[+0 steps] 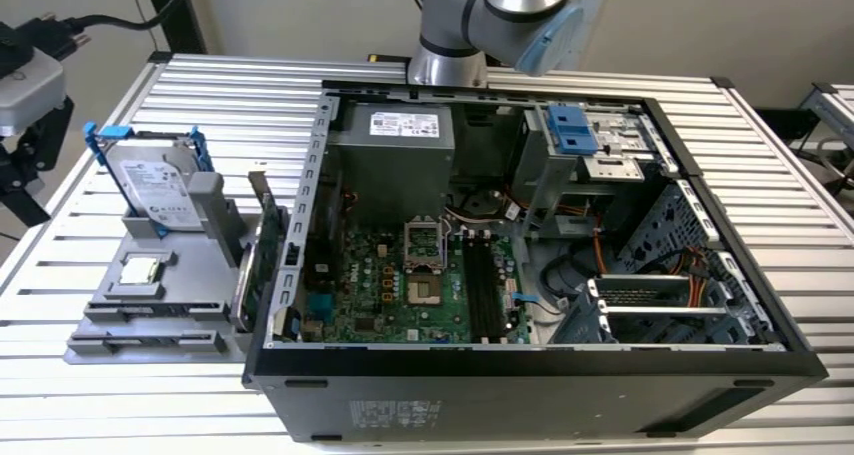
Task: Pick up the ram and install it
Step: 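Pick up the ram and move it above insertion slot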
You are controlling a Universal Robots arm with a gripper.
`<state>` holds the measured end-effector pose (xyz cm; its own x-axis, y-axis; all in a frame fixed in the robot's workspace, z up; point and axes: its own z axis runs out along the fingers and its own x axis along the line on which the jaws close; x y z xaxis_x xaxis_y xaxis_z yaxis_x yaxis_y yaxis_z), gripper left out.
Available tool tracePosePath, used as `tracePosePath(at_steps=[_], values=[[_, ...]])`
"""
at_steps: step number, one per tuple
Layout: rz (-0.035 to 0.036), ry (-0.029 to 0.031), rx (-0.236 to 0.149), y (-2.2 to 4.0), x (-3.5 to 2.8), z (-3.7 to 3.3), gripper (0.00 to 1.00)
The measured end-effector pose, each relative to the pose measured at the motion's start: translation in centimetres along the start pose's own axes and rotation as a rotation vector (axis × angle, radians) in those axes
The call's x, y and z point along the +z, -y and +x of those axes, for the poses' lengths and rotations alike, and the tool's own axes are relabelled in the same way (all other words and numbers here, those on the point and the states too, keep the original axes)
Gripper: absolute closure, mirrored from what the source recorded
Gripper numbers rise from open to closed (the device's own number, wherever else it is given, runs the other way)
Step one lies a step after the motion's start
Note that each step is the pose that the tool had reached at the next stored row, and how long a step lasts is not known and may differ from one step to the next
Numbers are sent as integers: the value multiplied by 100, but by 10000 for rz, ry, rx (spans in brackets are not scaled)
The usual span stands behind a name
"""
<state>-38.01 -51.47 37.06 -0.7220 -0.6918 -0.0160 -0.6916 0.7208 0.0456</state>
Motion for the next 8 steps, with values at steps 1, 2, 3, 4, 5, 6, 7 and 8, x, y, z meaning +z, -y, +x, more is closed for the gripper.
tracePosePath(at_steps=[1,2,3,4,5,6,7,8], values=[[-3,-7,-170,0,0,0,100],[-5,-15,-340,0,0,0,100],[-8,-23,-500,0,0,0,100],[-11,-30,-670,0,0,0,100],[-14,-38,-853,0,0,0,100],[-17,-47,-1033,0,0,0,100],[-19,-55,-1205,0,0,0,100],[-22,-63,-1379,0,0,0,100]])
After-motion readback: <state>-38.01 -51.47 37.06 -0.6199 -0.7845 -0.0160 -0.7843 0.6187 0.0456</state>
